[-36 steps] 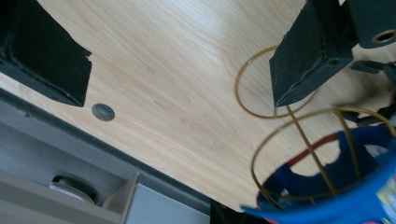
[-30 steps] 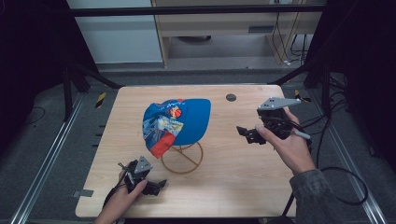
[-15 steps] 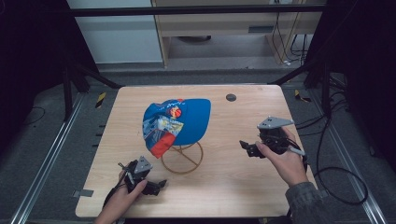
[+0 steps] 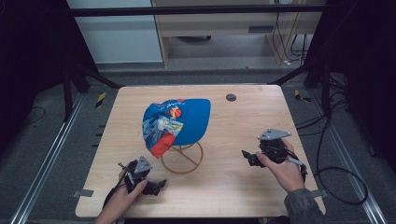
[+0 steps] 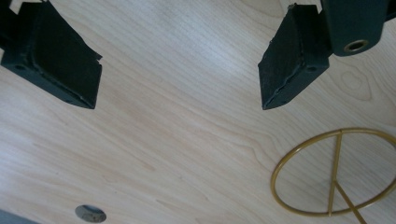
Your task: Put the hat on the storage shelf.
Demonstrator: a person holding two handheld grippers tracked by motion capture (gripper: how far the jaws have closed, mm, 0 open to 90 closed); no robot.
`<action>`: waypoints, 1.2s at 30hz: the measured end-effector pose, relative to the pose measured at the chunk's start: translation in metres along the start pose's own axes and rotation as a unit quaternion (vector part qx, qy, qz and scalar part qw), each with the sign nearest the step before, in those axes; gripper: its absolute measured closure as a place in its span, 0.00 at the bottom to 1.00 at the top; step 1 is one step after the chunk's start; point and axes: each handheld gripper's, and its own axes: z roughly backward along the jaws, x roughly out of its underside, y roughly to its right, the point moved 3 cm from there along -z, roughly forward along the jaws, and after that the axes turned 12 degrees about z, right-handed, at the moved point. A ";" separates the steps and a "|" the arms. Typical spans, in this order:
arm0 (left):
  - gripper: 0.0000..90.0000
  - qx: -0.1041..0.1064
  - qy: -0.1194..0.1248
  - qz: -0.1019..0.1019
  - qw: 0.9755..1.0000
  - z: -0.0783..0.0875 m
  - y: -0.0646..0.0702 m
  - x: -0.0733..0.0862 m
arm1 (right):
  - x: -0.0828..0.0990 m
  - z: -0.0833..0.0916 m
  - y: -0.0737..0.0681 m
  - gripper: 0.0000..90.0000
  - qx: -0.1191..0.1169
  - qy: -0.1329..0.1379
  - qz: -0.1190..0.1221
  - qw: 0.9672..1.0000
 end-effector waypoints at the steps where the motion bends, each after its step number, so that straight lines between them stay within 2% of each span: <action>1: 0.00 0.000 0.000 0.000 1.000 0.000 0.000 0.000 | 0.002 -0.001 -0.001 0.15 -0.002 -0.002 0.000 1.000; 10: 0.00 0.000 0.000 0.000 1.000 0.000 0.000 0.000 | 0.023 -0.013 -0.008 0.15 -0.013 -0.010 -0.012 1.000; 22: 0.00 -0.001 0.000 0.000 1.000 0.000 0.000 0.000 | 0.041 -0.027 -0.014 0.14 -0.023 -0.020 -0.029 0.999; 31: 0.00 -0.001 0.000 0.000 1.000 0.000 0.000 0.000 | 0.045 -0.040 -0.018 0.12 -0.011 -0.025 -0.043 0.999; 36: 0.00 0.000 0.000 0.001 1.000 0.000 0.000 0.000 | 0.052 -0.050 -0.022 0.12 -0.007 -0.037 -0.052 0.998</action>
